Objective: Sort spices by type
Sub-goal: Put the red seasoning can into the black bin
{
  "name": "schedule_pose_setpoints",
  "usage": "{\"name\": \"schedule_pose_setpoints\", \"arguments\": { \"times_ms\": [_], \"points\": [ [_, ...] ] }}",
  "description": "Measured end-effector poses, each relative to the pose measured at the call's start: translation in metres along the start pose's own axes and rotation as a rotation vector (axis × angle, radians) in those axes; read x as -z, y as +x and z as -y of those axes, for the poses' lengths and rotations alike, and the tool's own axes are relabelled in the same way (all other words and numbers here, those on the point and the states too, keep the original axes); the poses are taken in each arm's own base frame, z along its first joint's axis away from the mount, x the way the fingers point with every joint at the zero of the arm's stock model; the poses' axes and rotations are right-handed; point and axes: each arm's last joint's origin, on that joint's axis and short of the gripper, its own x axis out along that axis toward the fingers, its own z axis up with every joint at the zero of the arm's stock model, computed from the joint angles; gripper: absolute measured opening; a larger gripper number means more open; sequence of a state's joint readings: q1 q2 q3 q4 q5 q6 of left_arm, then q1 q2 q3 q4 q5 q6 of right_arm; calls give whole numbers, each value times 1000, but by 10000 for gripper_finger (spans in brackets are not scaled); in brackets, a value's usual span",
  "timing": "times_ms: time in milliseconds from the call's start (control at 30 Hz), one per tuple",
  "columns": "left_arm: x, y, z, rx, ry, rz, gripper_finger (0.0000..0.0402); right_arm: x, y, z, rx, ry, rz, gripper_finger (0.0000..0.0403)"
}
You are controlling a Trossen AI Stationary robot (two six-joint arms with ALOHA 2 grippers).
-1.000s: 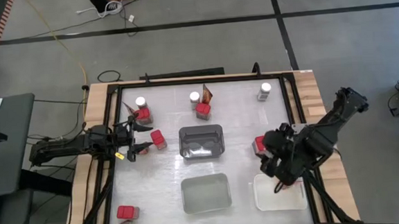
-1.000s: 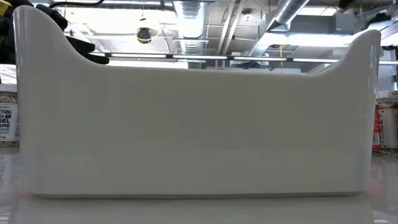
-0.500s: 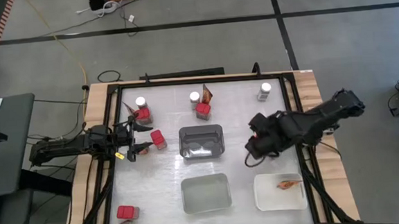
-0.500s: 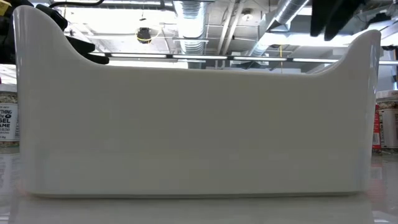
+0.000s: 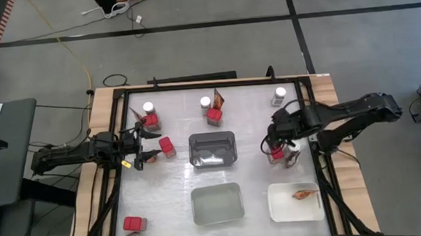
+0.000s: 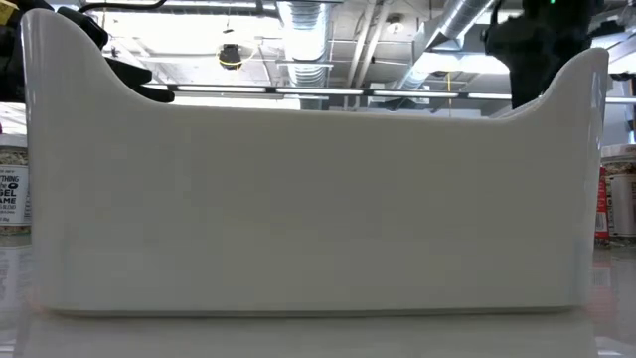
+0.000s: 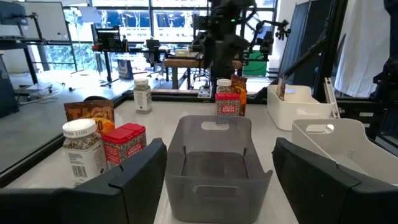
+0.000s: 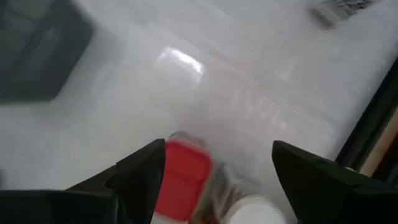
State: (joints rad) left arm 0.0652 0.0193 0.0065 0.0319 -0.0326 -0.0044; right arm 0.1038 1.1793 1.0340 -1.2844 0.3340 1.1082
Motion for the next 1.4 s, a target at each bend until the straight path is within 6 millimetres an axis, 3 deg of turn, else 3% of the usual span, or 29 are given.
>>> {"name": "schedule_pose_setpoints", "arguments": {
  "times_ms": [167, 367, 967, 1167, 1400],
  "points": [
    [0, 0, 0, 0, 0, 0, 282, -11, 16, 7, -2, 33, -46, 322],
    [0, 0, 0, 0, 0, 0, 282, -20, 33, -3, 5, 14, -103, 322],
    [0, 0, 0, 0, 0, 0, 282, -7, 70, -34, 150, -14, -254, 322],
    [0, 0, 0, 0, 0, 0, 282, -6, 74, -37, 148, -13, -273, 322],
    [0, 0, 0, 0, 0, 0, 282, -1, 57, -36, 59, 2, -226, 322]
  ]
}}
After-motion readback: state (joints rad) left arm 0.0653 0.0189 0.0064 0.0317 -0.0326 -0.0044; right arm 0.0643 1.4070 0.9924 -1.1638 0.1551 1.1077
